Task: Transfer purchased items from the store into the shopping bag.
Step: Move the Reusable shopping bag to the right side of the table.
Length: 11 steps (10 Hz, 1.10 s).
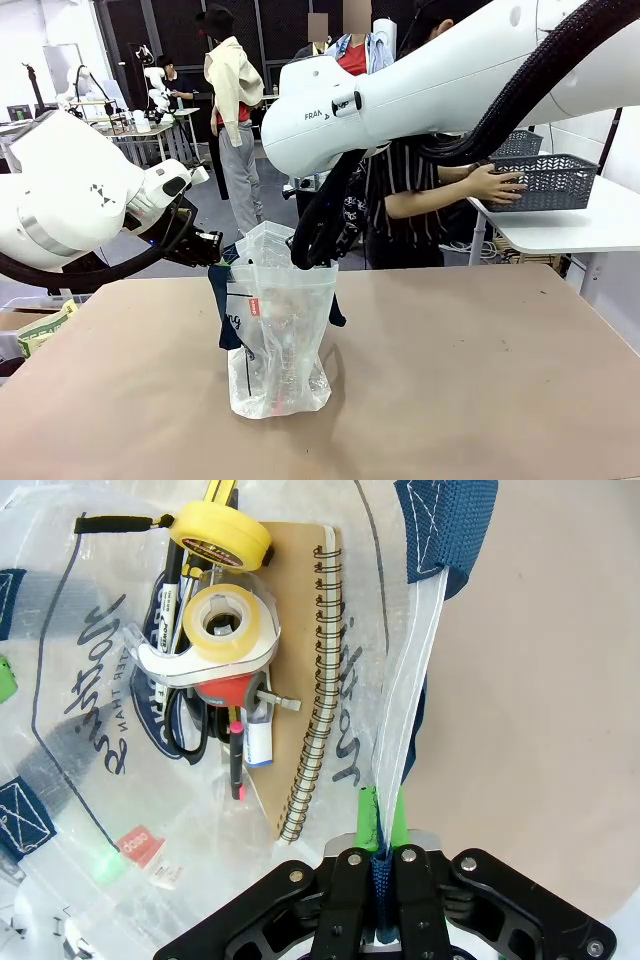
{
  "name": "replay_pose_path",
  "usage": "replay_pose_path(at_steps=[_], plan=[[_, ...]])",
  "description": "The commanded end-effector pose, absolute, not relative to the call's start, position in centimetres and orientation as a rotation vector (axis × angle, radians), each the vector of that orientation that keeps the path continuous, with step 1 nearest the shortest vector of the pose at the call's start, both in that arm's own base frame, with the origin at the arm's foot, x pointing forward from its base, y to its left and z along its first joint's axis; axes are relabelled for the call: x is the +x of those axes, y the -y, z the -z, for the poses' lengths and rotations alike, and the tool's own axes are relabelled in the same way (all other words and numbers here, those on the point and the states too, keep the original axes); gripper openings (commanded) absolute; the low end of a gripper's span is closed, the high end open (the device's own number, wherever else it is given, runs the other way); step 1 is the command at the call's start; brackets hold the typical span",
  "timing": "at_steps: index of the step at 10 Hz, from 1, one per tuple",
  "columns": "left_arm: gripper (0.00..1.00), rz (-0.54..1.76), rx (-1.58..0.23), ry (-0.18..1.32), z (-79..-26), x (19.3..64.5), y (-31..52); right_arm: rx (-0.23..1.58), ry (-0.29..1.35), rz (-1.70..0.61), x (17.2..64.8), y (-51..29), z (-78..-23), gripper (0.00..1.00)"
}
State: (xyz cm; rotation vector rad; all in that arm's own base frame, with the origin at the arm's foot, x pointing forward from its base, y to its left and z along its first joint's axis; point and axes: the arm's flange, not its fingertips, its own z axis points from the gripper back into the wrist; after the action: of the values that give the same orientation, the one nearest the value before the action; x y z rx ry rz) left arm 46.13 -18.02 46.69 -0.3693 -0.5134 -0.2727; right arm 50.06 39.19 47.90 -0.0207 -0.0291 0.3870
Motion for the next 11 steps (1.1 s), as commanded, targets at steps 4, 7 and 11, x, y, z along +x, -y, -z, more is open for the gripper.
replay_pose_path(at_steps=[4, 7, 11], plan=[[0.0, 0.273, -0.369, 0.513, -46.7, 46.1, 18.0, -0.021, 0.029, -0.387, 50.1, -39.2, -47.9, 0.0], [0.0, 0.267, -0.462, 0.558, -46.9, 46.3, 19.4, -0.059, 0.07, -0.454, 49.2, -42.6, -48.8, 0.0], [0.0, 0.231, -0.611, 0.52, -45.8, 47.6, 20.8, -0.033, 0.121, -0.543, 48.8, -45.4, -49.0, 0.0]])
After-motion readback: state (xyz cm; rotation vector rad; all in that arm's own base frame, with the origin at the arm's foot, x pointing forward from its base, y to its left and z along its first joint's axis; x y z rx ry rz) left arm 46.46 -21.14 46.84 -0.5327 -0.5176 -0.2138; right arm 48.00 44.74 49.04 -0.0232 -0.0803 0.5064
